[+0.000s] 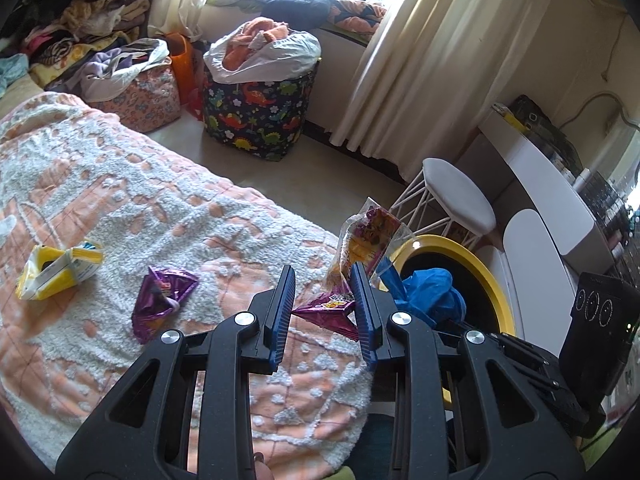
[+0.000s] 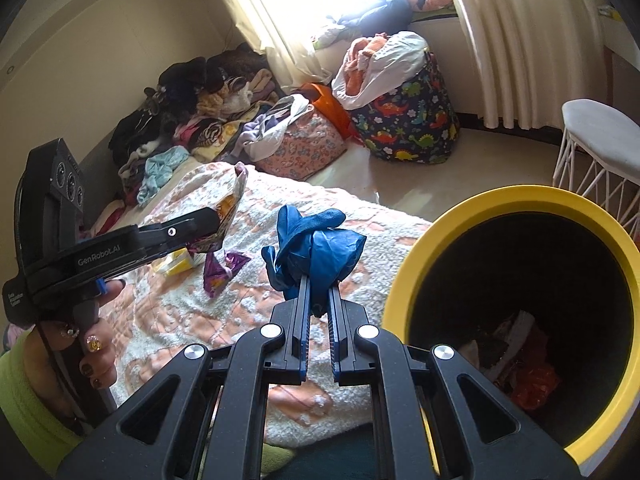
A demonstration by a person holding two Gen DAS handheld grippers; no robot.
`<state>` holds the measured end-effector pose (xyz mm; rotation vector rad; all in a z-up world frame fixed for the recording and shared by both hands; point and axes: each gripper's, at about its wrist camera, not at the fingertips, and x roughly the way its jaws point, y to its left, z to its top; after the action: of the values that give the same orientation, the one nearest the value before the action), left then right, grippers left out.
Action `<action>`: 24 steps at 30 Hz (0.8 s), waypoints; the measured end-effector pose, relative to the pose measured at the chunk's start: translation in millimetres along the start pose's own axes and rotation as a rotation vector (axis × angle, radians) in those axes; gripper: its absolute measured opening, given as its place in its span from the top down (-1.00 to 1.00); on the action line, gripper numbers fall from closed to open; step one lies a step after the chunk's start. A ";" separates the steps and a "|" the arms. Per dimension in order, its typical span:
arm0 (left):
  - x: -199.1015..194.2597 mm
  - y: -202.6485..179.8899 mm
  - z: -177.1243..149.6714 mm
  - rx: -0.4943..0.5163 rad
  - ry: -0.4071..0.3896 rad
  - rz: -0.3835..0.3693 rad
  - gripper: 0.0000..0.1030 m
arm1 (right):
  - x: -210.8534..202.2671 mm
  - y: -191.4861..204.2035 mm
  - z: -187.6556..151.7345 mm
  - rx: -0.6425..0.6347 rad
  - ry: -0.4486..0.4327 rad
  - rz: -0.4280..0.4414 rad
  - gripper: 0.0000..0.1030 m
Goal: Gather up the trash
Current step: 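Carry the blue plastic with the right gripper while the left carries the purple wrapper over the bin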
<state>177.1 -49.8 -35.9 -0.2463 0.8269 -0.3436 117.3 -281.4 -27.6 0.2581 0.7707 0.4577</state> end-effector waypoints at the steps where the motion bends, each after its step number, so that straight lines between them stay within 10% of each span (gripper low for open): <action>1: 0.6 -2.6 -0.1 0.005 0.001 -0.002 0.57 | -2.2 -2.4 -0.3 0.006 -0.005 -0.003 0.84; 24: 25.7 -75.8 -11.7 0.126 0.047 -0.070 0.57 | -65.2 -59.8 -4.8 0.103 -0.120 -0.100 0.85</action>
<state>169.1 -130.3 -34.7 -0.1501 0.8407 -0.4669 91.1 -365.0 -14.3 0.3383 0.6874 0.3062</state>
